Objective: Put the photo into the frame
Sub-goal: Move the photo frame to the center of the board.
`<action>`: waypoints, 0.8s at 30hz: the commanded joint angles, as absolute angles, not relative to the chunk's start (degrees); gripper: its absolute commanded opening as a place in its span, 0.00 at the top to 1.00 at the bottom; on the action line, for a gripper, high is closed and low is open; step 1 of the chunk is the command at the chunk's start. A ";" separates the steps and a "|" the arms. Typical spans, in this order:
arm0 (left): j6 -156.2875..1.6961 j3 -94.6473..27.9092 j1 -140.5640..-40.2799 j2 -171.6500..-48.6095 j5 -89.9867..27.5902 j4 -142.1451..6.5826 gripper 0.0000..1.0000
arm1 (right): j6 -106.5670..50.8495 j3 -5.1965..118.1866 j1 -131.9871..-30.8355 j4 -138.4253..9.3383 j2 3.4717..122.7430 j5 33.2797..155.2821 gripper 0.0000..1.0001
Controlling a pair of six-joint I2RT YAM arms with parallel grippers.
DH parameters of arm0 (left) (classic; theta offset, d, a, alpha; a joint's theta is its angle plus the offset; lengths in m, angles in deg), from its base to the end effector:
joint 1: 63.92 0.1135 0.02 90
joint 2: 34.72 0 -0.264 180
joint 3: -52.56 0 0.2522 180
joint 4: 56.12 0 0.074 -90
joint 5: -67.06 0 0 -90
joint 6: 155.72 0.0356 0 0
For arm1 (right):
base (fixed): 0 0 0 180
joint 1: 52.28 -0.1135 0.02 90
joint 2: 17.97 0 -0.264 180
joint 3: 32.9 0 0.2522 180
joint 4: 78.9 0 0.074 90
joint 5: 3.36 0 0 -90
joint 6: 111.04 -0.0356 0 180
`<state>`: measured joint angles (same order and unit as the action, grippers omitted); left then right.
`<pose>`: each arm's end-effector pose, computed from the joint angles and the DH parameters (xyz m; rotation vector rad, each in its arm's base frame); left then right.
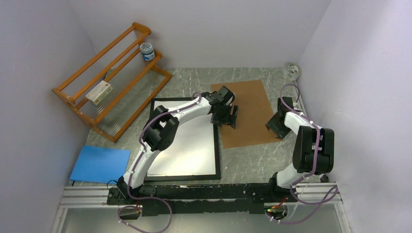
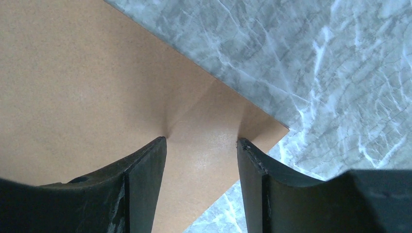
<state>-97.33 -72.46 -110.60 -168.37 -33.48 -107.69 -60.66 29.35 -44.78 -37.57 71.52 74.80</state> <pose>0.3422 -0.3724 0.1721 0.4316 2.7433 -0.6649 0.2783 -0.0440 0.1607 1.1376 2.4752 -0.1288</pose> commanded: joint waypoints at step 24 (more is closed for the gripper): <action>-114.43 -74.91 -109.17 -170.99 -14.30 -125.81 0.09 | -49.76 40.88 -40.67 -48.58 77.45 86.01 0.07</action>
<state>-111.01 -74.25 -110.12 -168.52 -24.43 -110.94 -52.51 39.08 -41.63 -43.88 76.20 81.84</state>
